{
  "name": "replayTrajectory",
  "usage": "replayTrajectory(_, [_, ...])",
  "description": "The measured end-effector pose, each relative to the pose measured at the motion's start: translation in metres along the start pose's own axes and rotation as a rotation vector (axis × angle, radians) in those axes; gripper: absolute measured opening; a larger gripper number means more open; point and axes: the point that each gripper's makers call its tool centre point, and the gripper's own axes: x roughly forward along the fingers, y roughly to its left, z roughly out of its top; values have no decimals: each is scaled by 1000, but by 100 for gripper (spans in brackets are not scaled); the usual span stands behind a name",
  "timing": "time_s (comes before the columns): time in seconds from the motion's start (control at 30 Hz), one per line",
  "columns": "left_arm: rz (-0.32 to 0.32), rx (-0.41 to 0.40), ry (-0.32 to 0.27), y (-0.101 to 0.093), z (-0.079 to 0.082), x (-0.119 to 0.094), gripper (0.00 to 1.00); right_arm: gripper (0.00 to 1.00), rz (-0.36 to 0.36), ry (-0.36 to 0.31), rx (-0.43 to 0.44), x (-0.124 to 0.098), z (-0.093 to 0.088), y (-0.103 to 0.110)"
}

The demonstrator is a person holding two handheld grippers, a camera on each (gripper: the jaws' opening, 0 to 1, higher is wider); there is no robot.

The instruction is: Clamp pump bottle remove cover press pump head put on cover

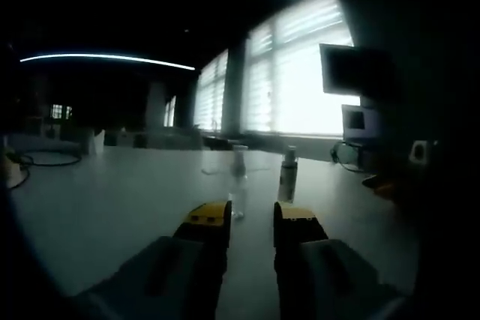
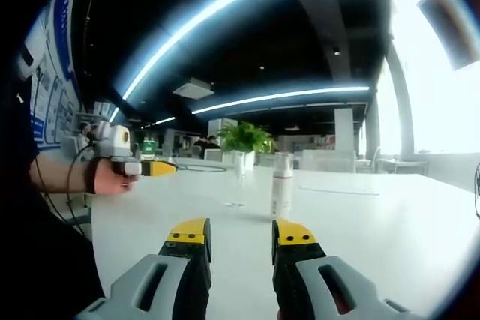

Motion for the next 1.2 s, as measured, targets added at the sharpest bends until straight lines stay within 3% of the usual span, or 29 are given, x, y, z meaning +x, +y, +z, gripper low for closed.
replayTrajectory(0.13, [-11, 4, 11, -1, -4, 8, 22, 27, -1, 1, 0, 0, 0, 0])
replayTrajectory(0.57, [-40, 40, 8, -3, 2, 38, 22, 27, 0, 5, 0, 0, -2, -4])
replayTrajectory(0.73, [-44, 69, 22, 2, 3, 53, 26, 27, -2, 7, -3, 0, -3, -5])
replayTrajectory(1.2, [-63, 33, 39, 1, -6, 87, 29, 27, 0, 12, -7, 2, -2, 0])
